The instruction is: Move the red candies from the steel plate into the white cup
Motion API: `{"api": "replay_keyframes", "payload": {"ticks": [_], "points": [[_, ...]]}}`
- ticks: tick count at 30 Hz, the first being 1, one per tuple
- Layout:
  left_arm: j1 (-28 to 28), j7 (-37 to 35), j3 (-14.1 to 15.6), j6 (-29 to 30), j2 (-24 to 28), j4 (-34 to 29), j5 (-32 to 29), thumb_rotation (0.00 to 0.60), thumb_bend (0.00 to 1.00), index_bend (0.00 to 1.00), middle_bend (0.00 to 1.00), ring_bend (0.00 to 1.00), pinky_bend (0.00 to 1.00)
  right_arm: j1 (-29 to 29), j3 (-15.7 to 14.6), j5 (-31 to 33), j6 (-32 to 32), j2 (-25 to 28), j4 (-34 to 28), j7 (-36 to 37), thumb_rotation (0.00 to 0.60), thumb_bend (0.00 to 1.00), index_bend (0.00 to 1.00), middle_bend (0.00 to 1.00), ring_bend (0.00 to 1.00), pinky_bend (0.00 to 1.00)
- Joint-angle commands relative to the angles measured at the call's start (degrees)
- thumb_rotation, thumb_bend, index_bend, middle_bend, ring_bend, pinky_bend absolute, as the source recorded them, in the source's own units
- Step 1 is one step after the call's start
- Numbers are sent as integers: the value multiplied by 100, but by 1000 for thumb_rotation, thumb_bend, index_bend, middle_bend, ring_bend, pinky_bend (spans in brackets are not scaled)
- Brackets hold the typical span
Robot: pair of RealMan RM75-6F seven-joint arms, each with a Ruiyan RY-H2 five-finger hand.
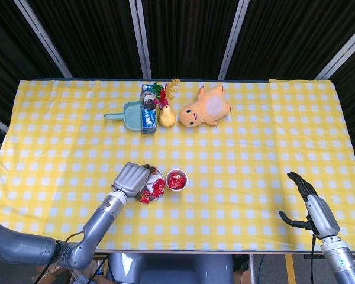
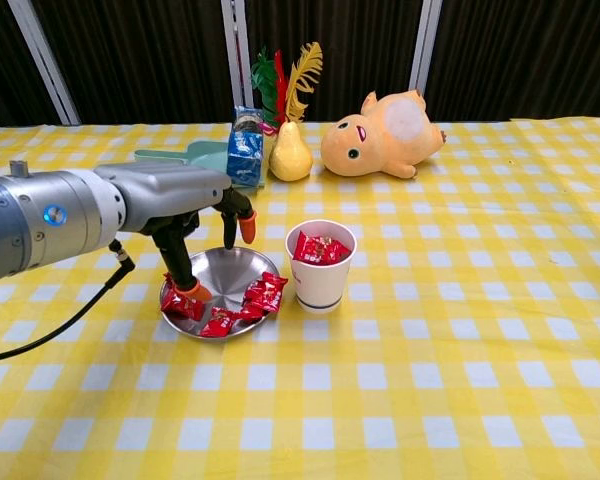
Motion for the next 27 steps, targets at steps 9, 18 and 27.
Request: {"api": "replay_keyframes", "payload": {"ticks": [9, 18, 27], "points": [[-53, -18, 144, -292, -362, 421, 22, 600, 194, 300, 301, 832, 901, 7, 2, 5, -20, 10, 8, 43, 600, 362, 0, 0, 0, 1], [-110, 3, 123, -378, -611, 699, -71, 600, 201, 320, 307, 833, 901, 8, 3, 4, -23, 11, 10, 43, 600, 362, 0, 0, 0, 1], [-72, 39, 207, -371, -609, 746, -133, 600, 205, 369, 377, 833, 901, 10, -3, -11, -26, 12, 9, 38, 600, 362, 0, 0, 0, 1]]}}
